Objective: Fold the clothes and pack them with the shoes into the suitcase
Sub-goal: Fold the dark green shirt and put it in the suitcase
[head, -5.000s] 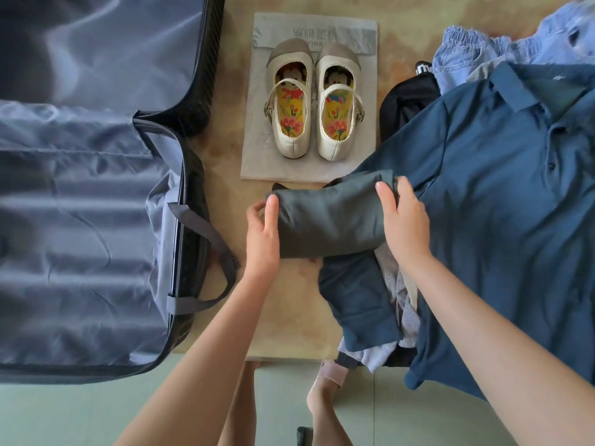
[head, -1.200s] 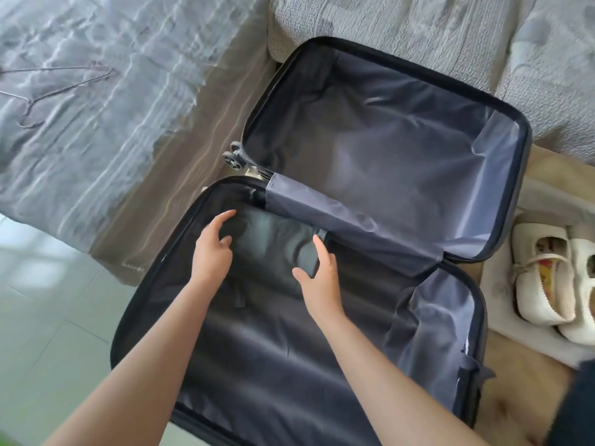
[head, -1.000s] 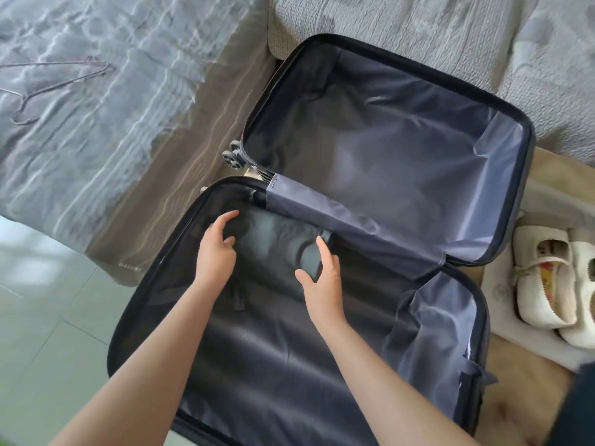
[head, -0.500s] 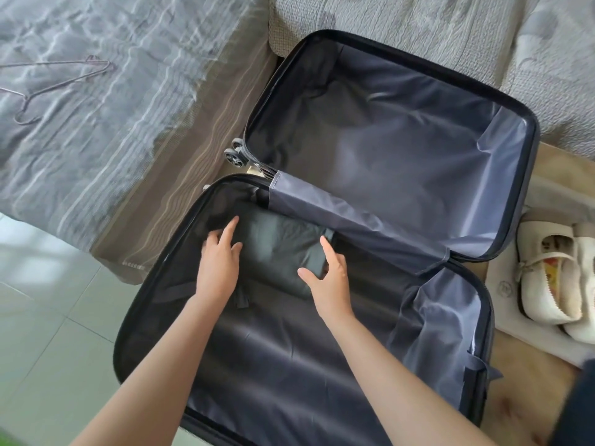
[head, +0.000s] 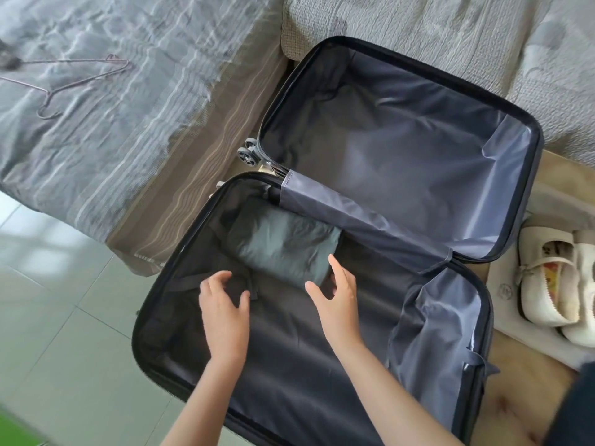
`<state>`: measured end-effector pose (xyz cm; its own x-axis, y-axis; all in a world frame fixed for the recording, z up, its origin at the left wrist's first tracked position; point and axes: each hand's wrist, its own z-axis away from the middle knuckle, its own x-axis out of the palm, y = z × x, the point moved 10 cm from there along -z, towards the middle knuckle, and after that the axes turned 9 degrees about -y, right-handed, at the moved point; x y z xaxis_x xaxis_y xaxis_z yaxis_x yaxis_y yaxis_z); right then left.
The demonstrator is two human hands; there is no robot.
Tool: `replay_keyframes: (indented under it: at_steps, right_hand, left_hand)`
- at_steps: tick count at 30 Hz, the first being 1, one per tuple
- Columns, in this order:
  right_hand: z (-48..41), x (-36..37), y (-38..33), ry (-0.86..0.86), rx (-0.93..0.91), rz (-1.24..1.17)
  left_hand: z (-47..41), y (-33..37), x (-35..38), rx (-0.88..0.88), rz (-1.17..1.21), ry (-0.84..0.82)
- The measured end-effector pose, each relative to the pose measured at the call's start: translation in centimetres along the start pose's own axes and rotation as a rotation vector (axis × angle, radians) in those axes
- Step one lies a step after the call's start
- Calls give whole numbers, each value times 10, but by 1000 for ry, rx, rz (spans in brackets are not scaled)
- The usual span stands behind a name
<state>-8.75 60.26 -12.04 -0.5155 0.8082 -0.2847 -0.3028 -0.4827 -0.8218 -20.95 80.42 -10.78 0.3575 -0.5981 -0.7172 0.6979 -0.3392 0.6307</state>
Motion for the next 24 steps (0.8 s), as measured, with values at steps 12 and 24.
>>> replay_keyframes:
  at_steps: [12, 24]
  right_hand:
    - [21, 5, -20, 3, -213, 201]
    - [27, 1, -6, -24, -173, 208]
  left_hand:
    - [-11, -19, 20, -131, -207, -55]
    - [-3, -16, 0, -285, 181, 88]
